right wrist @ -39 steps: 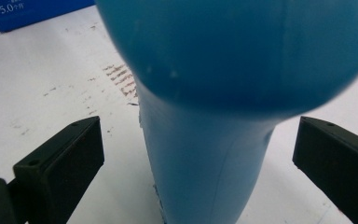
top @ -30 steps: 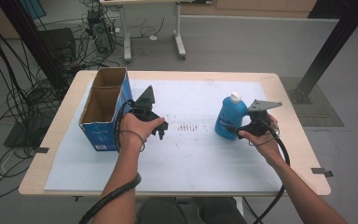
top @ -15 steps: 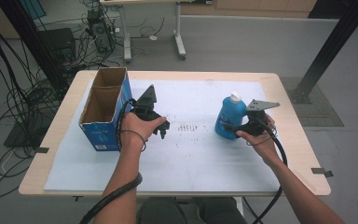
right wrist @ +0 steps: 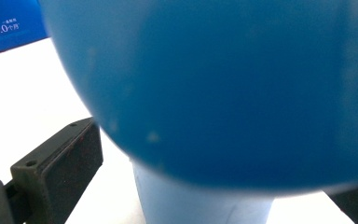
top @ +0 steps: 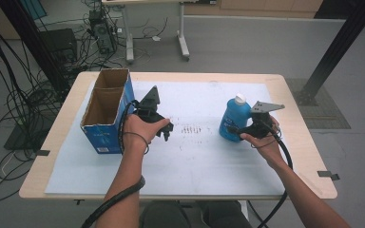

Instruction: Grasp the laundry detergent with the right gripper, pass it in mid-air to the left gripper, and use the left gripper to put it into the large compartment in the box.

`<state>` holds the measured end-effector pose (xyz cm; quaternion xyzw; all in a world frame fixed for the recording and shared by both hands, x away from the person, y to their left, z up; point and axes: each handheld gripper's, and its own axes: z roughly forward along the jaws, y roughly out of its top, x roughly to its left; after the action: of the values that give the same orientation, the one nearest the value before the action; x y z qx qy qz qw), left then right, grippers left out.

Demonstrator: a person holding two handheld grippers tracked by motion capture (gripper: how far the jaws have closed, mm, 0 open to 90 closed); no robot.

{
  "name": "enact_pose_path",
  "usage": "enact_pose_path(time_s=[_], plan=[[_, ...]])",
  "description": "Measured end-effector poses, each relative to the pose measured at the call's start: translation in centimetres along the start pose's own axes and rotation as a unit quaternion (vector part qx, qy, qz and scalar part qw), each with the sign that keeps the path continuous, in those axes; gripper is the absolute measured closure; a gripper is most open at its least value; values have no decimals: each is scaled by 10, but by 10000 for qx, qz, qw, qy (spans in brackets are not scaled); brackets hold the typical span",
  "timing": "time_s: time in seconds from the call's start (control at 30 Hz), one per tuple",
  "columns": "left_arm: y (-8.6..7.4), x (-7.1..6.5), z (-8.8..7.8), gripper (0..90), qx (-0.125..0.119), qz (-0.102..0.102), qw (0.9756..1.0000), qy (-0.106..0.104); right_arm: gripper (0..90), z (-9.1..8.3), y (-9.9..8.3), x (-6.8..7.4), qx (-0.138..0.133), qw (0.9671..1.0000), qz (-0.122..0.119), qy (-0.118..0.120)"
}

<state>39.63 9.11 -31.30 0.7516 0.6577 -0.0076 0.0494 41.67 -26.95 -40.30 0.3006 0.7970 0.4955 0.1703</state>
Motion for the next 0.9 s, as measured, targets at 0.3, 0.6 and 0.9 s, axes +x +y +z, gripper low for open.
enact_pose_path(time_s=[0.3,0.6,0.9], plan=[[-1,-1,0,71,-14,-1,10000,1,11,0,0,0,-21,10000,5,-15],[-1,-2,0,71,-22,36,10000,-4,11,0,0,-1,-11,10000,-5,-13],[-1,-1,1,68,-20,47,10000,-34,10,1,0,-1,-43,10000,9,-18]])
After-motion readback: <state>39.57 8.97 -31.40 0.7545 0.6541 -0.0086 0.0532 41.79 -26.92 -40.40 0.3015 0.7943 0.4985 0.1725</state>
